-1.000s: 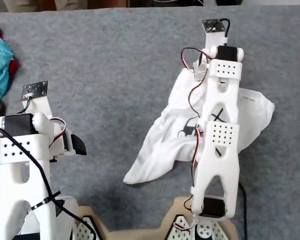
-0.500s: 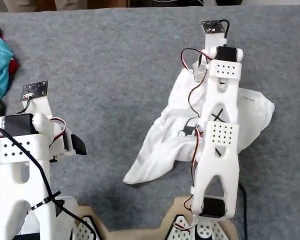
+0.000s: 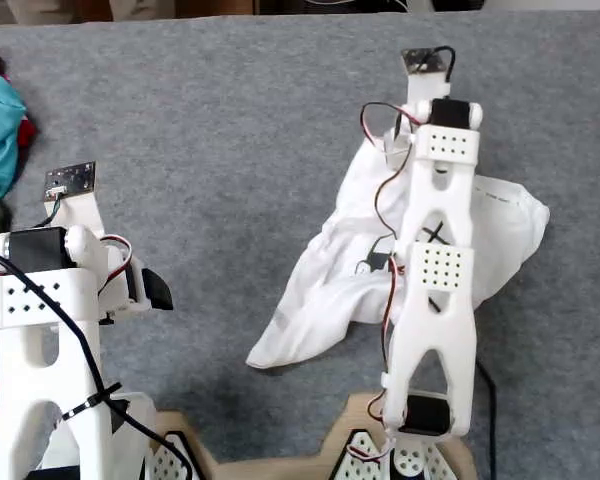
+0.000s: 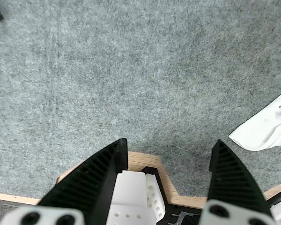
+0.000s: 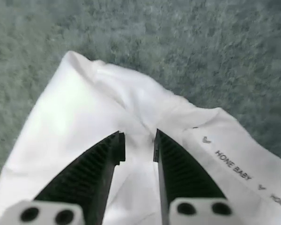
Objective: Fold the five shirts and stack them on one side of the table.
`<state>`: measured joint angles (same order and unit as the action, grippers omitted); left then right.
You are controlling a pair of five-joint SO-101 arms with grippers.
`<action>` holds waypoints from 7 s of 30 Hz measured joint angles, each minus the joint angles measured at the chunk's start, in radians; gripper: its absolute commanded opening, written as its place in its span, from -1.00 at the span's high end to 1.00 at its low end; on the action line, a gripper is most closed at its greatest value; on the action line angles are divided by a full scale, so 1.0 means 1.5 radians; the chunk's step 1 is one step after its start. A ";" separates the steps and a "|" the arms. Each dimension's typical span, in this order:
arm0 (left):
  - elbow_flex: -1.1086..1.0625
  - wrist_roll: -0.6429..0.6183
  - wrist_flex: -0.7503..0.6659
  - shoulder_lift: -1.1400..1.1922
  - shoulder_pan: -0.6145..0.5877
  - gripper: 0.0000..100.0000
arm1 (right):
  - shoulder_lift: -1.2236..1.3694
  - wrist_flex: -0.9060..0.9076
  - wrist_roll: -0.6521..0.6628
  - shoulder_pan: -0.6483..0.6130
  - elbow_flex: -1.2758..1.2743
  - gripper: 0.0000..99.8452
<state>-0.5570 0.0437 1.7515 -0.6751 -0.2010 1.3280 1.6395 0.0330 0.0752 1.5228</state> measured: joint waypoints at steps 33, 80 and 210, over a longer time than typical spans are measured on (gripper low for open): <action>0.006 -0.004 -0.006 0.007 0.239 0.43 | 0.000 0.016 -0.001 0.054 0.069 0.99; -0.002 -0.191 -0.295 0.459 0.495 0.63 | 0.000 -0.016 -0.005 0.070 0.069 0.99; 0.130 -0.052 -0.901 0.307 0.007 0.96 | -0.614 -0.681 0.168 -0.085 -0.531 0.99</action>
<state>-0.3621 -0.0345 0.3997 -0.2148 -0.1903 0.4074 0.6176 0.2846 -0.0522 0.7265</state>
